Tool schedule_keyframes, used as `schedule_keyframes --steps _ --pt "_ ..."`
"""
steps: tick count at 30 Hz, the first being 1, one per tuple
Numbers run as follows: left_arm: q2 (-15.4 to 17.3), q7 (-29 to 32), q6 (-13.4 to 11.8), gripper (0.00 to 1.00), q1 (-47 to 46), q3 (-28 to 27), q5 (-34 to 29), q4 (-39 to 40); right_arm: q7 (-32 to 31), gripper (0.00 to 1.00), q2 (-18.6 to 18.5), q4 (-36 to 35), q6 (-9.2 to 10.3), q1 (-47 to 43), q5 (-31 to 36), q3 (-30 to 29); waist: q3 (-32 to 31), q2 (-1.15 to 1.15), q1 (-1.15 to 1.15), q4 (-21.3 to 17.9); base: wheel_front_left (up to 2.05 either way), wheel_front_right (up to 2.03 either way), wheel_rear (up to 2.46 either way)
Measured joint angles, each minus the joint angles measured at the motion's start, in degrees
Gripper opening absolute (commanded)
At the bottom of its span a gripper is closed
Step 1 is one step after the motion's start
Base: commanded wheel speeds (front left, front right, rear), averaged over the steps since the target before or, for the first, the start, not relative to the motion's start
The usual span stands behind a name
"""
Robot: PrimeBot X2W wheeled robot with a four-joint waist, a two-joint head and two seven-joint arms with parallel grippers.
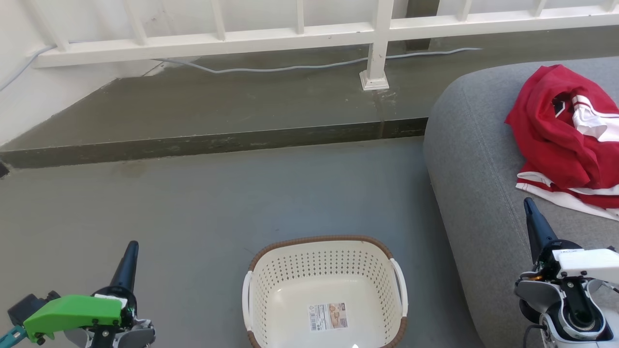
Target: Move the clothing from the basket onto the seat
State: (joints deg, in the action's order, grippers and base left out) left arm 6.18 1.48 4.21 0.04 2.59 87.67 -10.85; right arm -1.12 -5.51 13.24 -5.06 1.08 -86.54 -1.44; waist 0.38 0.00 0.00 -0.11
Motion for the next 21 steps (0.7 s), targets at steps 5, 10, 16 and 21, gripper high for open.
schedule_keyframes --steps 5,10,16,21 --pt "-0.1 0.0 0.9 0.0 -0.6 -0.7 3.7 -1.3 -0.5 0.0 0.0 0.7 -0.57 0.6 -4.0 -0.5 -0.1 0.0 0.0 0.0 0.0 0.0 0.0" --pt "-0.2 0.3 1.5 0.0 -1.4 -1.4 7.5 -2.0 -1.2 0.0 0.0 1.3 -1.16 1.1 -8.0 -1.3 -0.1 0.0 0.0 0.1 0.0 0.0 0.0" --pt "-0.3 0.5 1.9 0.0 -1.8 -1.9 8.2 -2.9 -1.2 0.0 0.1 1.7 -1.47 1.4 -8.9 -1.5 -0.2 0.0 0.0 0.1 0.0 0.0 0.0" --pt "-0.3 0.5 1.9 0.0 -1.8 -1.9 8.2 -3.2 -1.2 0.0 0.1 1.8 -1.47 1.5 -8.9 -1.6 -0.2 0.0 0.0 0.1 0.0 0.0 0.0"
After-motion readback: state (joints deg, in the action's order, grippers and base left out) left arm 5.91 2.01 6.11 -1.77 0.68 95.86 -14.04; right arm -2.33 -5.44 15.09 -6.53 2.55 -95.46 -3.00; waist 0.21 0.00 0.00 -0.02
